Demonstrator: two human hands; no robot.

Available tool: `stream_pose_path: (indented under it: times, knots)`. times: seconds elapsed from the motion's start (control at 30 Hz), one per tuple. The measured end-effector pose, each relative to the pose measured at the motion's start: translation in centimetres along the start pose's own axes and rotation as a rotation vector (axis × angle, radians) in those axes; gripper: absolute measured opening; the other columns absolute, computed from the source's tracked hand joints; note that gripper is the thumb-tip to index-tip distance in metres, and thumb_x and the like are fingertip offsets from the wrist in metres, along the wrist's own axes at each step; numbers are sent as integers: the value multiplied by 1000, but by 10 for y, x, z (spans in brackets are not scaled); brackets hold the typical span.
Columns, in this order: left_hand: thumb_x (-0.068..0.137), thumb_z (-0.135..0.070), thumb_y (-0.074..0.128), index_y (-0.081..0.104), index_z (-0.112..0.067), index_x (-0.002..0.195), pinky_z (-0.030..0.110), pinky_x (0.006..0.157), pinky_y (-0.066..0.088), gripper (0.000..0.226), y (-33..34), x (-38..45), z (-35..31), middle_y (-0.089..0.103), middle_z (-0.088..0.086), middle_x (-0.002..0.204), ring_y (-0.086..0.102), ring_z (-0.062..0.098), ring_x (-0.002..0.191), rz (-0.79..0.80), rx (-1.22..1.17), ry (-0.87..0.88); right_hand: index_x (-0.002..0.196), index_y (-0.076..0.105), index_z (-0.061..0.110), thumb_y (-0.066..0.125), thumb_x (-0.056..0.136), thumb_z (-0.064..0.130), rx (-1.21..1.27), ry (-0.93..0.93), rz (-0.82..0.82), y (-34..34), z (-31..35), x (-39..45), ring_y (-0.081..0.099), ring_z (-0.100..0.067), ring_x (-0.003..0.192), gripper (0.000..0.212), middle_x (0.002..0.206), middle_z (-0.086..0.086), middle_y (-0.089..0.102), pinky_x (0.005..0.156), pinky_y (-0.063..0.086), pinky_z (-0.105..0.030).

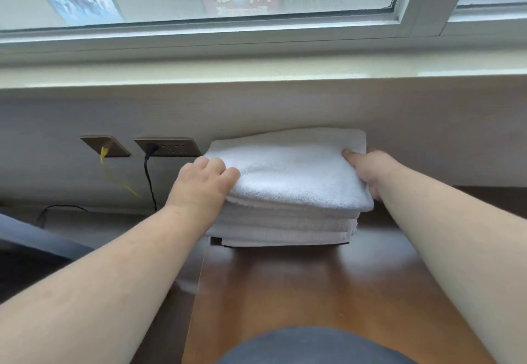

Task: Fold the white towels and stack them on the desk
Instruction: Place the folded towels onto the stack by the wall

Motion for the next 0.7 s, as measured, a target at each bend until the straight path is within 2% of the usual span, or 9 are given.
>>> stream_pose_path:
  times: [0.07, 0.1, 0.17, 0.23, 0.3, 0.33, 0.47, 0.57, 0.7]
  knots:
    - [64, -37, 80, 58, -29, 116, 37, 82, 44, 57, 26, -13, -1, 54, -3, 105, 48, 24, 100, 144, -83, 57, 115, 60, 17, 68, 89, 43, -61, -8, -9, 3, -4, -1, 70, -28, 87, 38, 98, -4, 71, 84, 58, -44]
    - [73, -60, 66, 55, -33, 119, 34, 90, 41, 55, 34, -18, 3, 52, -7, 110, 45, 20, 106, 182, -174, 32, 112, 61, 15, 68, 88, 45, -70, 6, -9, 4, -6, -1, 70, -27, 85, 38, 96, -4, 71, 82, 58, -41]
    - [77, -75, 42, 56, -34, 120, 36, 97, 38, 62, 34, -15, 24, 52, -7, 113, 44, 19, 111, 107, -436, -187, 107, 63, 12, 67, 86, 47, -50, 63, 5, 4, -11, -1, 71, -28, 85, 41, 96, -6, 73, 85, 57, -42]
    - [82, -70, 44, 54, -25, 130, 39, 99, 38, 67, 40, -9, 55, 55, 2, 123, 48, 25, 118, 12, -731, -575, 105, 65, 10, 63, 87, 46, 10, 115, 40, 5, -13, 0, 74, -29, 83, 40, 95, -8, 76, 83, 59, -42]
    - [83, -66, 55, 45, -17, 141, 38, 97, 39, 77, 68, -9, 68, 51, 8, 136, 50, 30, 122, 121, -985, -921, 101, 67, 9, 61, 91, 38, 100, 141, 88, 6, -12, -1, 75, -27, 74, 31, 85, -7, 77, 63, 59, -35]
    - [81, -66, 58, 45, -14, 141, 36, 93, 41, 81, 78, -9, 68, 52, 9, 137, 52, 31, 121, 216, -1021, -993, 100, 67, 9, 61, 93, 34, 135, 150, 113, 7, -12, -2, 75, -25, 70, 27, 82, -7, 77, 57, 57, -32]
    - [73, -64, 66, 62, -13, 120, 35, 86, 50, 70, 88, -2, 82, 66, 6, 113, 62, 30, 99, 335, -919, -981, 103, 67, 5, 65, 94, 24, 192, 135, 164, 9, -12, -2, 75, -24, 73, 21, 83, -8, 77, 55, 56, -32]
    - [70, -65, 69, 58, -16, 119, 37, 76, 52, 70, 90, 2, 81, 65, 5, 112, 63, 32, 97, 382, -1045, -1013, 103, 66, 6, 66, 94, 20, 208, 115, 169, 12, -12, -1, 75, -24, 71, 16, 81, -7, 77, 54, 57, -34]
    - [78, -47, 70, 56, -23, 106, 37, 72, 56, 39, 81, 13, 92, 65, 0, 98, 66, 24, 83, 164, -1159, -963, 103, 63, 12, 67, 93, 17, 233, 56, 165, 13, -5, 2, 75, -23, 72, 12, 80, -4, 77, 55, 58, -37]
Point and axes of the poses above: each hand's wrist, its own x-axis towards the middle knuckle, its own y-axis out of the palm, z = x × y, the point moved 9 cm from there along x, towards the middle knuckle
